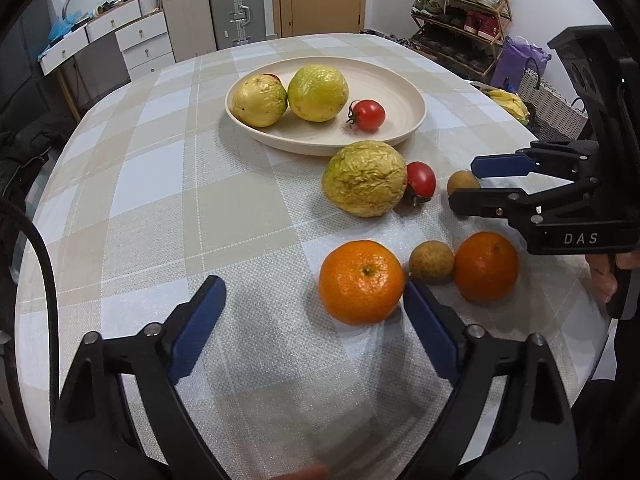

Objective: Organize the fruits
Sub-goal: 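Close the left tool on the orange while the right tool grasps the brown pear, then carry the orange into the plate with the left tool while the right tool places the pear there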

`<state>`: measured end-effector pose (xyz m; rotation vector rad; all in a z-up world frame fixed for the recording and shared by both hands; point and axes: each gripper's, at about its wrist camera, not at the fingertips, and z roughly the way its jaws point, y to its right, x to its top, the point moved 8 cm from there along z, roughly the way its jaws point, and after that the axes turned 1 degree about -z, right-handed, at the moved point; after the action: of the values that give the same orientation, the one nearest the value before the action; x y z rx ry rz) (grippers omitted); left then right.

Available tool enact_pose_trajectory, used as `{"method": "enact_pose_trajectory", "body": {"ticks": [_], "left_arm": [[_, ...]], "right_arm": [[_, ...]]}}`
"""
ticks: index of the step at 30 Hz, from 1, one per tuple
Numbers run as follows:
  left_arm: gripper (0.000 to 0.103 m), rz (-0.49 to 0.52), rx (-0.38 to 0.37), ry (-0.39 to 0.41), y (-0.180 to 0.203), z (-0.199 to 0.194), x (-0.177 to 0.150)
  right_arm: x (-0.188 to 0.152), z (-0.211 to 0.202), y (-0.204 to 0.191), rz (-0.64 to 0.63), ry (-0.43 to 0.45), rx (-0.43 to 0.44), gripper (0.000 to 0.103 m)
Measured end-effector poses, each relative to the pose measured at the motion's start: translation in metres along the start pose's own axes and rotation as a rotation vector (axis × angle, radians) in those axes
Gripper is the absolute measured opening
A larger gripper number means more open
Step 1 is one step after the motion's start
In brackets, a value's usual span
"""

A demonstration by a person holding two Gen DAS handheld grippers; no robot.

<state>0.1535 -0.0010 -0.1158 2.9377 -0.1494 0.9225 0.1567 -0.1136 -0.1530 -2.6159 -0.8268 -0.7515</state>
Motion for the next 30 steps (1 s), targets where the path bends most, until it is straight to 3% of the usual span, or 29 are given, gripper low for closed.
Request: {"method": "enact_pose_trajectory", "body": {"ticks": [9, 12, 14, 19, 30], "left_arm": [[0.071, 0.014, -0.050, -0.009, 0.006, 0.002, -0.004], [0.058, 0.004, -0.088, 0.000, 0.008, -0.001, -0.003], [0.037, 0.009, -0.143, 0.003, 0.013, -0.004, -0.003], [0.037, 0.046, -0.132, 0.013, 0.020, -0.005, -0.003], [0.037, 0.001, -0.129, 0.061, 0.012, -0.011, 0.004]], "right_arm": [[-0.001, 0.001, -0.010, -0.048, 0.003, 0.019, 0.034], [-0.002, -0.001, -0.014, -0.057, 0.006, 0.021, 0.030], [-0.002, -0.001, -0.016, -0.066, 0.007, 0.026, 0.029], [-0.001, -0.001, -0.016, -0.074, 0.012, 0.025, 0.028], [0.005, -0.012, -0.010, -0.048, 0.054, 0.017, 0.028]]}}
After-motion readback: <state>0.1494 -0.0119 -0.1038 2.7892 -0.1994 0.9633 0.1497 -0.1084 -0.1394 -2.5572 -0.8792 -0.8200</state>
